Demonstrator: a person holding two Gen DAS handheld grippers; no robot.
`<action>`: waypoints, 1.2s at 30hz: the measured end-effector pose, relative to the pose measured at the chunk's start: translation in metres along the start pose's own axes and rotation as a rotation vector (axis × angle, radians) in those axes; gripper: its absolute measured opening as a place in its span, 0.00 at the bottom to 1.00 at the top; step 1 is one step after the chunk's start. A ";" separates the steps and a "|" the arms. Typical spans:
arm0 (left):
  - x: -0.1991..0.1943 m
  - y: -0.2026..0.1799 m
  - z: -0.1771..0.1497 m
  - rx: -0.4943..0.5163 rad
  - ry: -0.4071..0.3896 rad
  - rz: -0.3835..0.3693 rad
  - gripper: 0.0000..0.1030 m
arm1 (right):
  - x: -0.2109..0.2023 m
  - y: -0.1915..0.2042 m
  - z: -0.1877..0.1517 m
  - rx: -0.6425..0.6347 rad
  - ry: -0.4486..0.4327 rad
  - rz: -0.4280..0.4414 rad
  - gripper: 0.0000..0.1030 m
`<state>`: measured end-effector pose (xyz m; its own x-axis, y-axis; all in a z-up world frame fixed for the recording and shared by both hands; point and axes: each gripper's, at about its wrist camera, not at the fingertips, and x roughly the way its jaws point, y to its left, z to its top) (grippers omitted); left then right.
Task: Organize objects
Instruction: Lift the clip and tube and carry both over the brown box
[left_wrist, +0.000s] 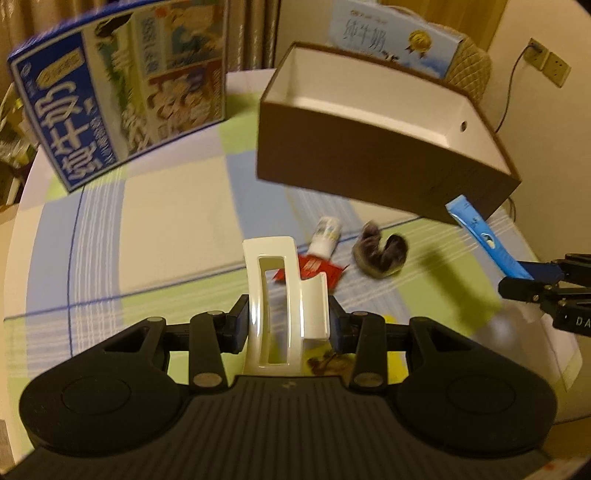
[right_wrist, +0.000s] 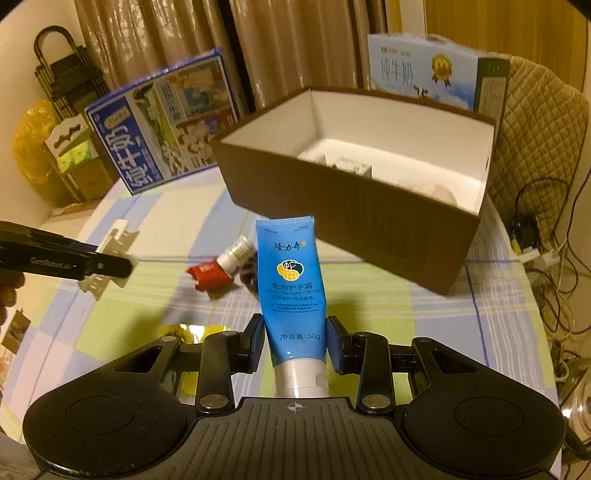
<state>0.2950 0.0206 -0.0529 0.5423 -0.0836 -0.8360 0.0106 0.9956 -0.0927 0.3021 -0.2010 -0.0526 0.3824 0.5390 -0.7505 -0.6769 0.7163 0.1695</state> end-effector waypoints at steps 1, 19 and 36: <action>0.000 -0.003 0.003 0.007 -0.005 -0.006 0.35 | -0.002 0.000 0.002 -0.001 -0.006 0.002 0.32; 0.005 -0.041 0.066 0.101 -0.086 -0.046 0.35 | -0.015 -0.018 0.049 -0.049 -0.100 0.002 0.32; 0.032 -0.077 0.155 0.205 -0.166 -0.046 0.35 | -0.002 -0.057 0.117 -0.113 -0.172 -0.044 0.32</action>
<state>0.4417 -0.0520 0.0114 0.6675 -0.1378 -0.7318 0.1989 0.9800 -0.0031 0.4135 -0.1907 0.0137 0.5082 0.5830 -0.6339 -0.7200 0.6915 0.0588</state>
